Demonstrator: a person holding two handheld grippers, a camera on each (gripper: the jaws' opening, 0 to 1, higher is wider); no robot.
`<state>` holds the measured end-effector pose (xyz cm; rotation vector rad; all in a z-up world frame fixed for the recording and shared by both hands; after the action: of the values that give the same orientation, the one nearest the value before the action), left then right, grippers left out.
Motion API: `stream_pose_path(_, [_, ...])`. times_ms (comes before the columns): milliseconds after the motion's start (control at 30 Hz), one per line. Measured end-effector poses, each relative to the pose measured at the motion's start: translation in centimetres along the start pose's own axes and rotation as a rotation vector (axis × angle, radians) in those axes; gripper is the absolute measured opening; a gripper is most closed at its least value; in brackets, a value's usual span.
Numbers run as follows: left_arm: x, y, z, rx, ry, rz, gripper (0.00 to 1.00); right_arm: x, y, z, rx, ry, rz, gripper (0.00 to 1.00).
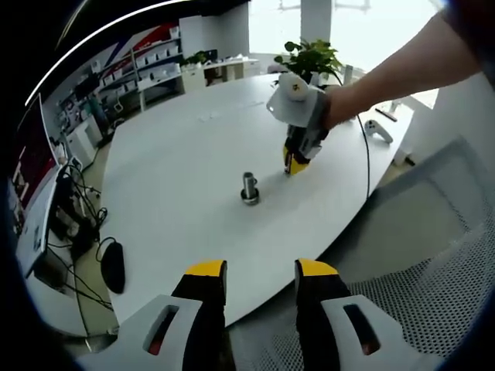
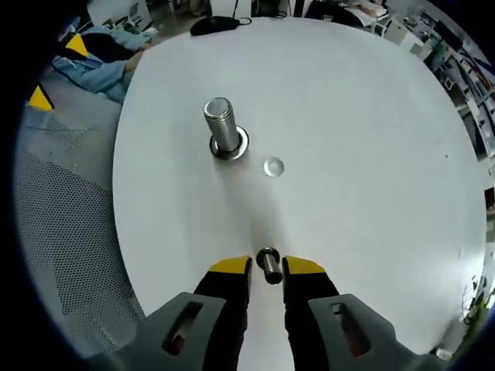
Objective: Place the washer onto the threaded stud by aligning its center hole with the stud, sliding it down to the base, and recovering from edge contact or off-axis alignment until the washer reaches the visible bottom stop.
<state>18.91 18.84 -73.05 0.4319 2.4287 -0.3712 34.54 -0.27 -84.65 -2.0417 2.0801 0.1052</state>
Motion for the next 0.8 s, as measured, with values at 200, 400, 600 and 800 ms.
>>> stream_pose_path(200, [0.0, -0.1, 0.0, 0.002, 0.003, 0.001, 0.33, -1.1, -0.7, -1.0, 0.021, -0.045, 0.018, 0.23])
stream_pose_path(400, [0.0, -0.1, 0.0, 0.002, 0.004, 0.003, 0.33, -2.4, -1.6, -1.4, 0.052, -0.068, 0.000, 0.23])
stream_pose_path(600, [0.0, -0.1, 0.0, 0.002, 0.004, 0.004, 0.33, -4.5, -2.2, -1.3, 0.067, -0.092, -0.044, 0.24])
stream_pose_path(800, [0.1, 0.0, 0.0, 0.001, 0.007, 0.001, 0.33, -6.7, -2.3, -0.2, 0.046, -0.099, -0.104, 0.24])
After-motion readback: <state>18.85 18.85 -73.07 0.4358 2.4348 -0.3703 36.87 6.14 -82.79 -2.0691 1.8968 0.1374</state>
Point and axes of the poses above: the point that each gripper's makers call its tool centre point, and the gripper's own axes: z roughly forward along the fingers, y roughly to its left, x roughly out of its underside, the point moved 2 cm from there along -z, roughly backward along the fingers, and after that the axes turned 15 degrees about -z, right-handed, at the moved point
